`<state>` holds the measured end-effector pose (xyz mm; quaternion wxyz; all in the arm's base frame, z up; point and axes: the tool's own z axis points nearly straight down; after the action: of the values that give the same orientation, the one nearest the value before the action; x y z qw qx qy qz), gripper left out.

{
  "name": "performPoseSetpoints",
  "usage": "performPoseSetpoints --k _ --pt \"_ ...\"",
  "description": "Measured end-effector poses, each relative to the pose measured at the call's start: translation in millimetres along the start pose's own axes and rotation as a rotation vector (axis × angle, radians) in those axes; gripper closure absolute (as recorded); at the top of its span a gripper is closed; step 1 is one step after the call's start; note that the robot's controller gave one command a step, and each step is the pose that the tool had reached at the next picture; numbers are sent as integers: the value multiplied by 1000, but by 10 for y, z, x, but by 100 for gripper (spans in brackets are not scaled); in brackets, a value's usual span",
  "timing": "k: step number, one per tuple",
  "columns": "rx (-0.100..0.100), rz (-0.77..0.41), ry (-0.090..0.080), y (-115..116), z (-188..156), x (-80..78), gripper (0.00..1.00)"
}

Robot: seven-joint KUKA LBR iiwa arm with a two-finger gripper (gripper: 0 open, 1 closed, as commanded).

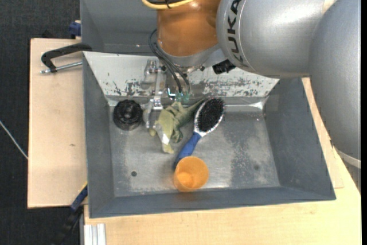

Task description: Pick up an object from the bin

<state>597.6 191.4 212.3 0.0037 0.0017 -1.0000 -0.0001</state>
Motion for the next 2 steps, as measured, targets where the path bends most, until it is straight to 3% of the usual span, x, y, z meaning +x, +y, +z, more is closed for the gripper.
performPoseSetpoints --k 1,2 --pt "-6 -258 -16 103 1354 -27 0" --pt "-14 -298 -22 -182 1306 31 0"
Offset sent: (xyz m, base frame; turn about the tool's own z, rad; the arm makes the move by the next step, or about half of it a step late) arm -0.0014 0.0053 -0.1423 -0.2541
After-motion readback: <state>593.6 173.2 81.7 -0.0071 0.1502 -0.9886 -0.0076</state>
